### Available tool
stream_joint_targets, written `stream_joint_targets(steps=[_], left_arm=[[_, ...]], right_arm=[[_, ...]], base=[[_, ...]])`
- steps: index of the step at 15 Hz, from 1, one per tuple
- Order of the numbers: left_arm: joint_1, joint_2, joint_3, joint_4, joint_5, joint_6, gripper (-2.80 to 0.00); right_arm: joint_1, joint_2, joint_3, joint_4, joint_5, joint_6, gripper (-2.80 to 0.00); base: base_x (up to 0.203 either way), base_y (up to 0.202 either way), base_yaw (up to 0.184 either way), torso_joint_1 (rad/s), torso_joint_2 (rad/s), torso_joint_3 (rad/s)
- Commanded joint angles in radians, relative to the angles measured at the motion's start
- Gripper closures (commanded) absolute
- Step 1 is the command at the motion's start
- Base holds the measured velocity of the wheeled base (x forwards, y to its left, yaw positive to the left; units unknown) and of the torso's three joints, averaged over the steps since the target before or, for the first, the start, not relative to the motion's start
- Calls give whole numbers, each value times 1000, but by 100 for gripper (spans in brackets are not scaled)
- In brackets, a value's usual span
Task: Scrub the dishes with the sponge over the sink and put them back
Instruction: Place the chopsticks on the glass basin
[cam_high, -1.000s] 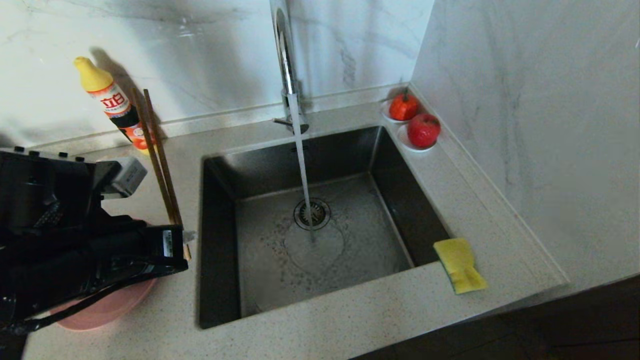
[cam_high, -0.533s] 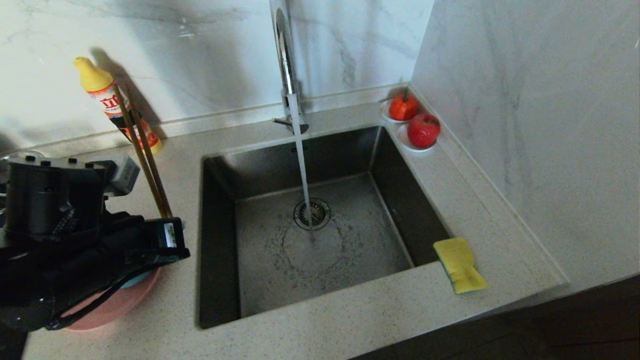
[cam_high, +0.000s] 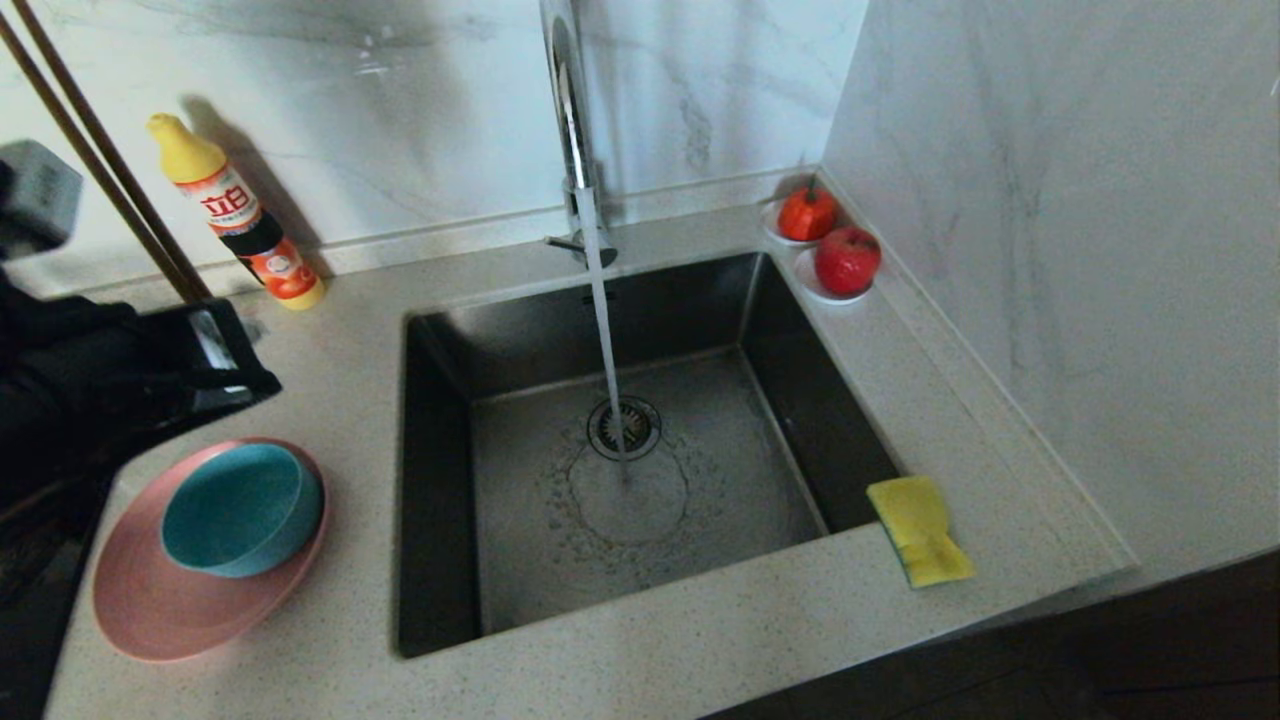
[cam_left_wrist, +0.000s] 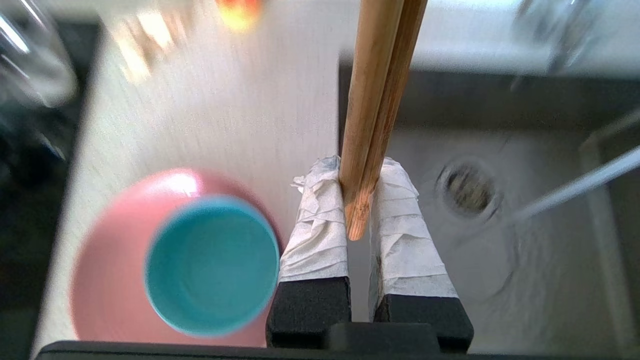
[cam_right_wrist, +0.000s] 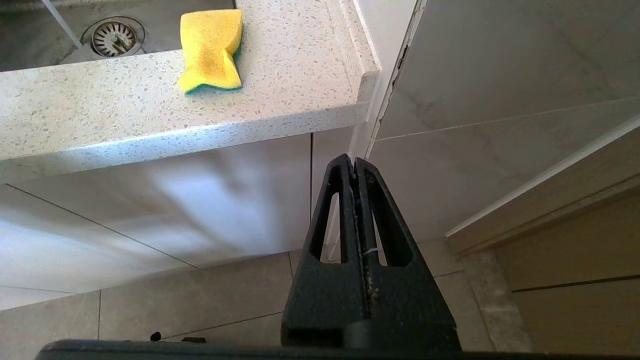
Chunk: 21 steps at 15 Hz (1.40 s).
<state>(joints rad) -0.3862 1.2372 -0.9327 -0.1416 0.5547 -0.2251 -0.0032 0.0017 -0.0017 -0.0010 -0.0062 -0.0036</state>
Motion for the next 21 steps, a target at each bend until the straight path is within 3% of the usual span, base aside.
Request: stream_joint_targets(steps=[1,5,8,11,14,16,21], left_arm=[[11,-77,-132,82,6,-1,0],[130,-12,-349,167,10,25,0],[290,92,-476,168,27,63,0],[421,159,-561,150,27,61,0],[560,210,-560,10,21,67,0],[616,245,-543,-96,8,80,0],[763,350,-473,-315,-40,176,0]], right_arm=[[0,0,0,0,0,-1,0],[0,0,0,0,0,-1,0],[0,1,0,0,0,0,0],[0,1,0,0,0,1,0],[0,0,1,0,0,0,0],[0,0,0,0,0,-1,0],[0,1,0,0,0,1,0]], base=[[0,0,0,0,0,0],[0,0,0,0,0,0],[0,0,0,0,0,0],[0,0,0,0,0,0],[0,0,0,0,0,0],[0,0,0,0,0,0],[0,0,0,0,0,0]])
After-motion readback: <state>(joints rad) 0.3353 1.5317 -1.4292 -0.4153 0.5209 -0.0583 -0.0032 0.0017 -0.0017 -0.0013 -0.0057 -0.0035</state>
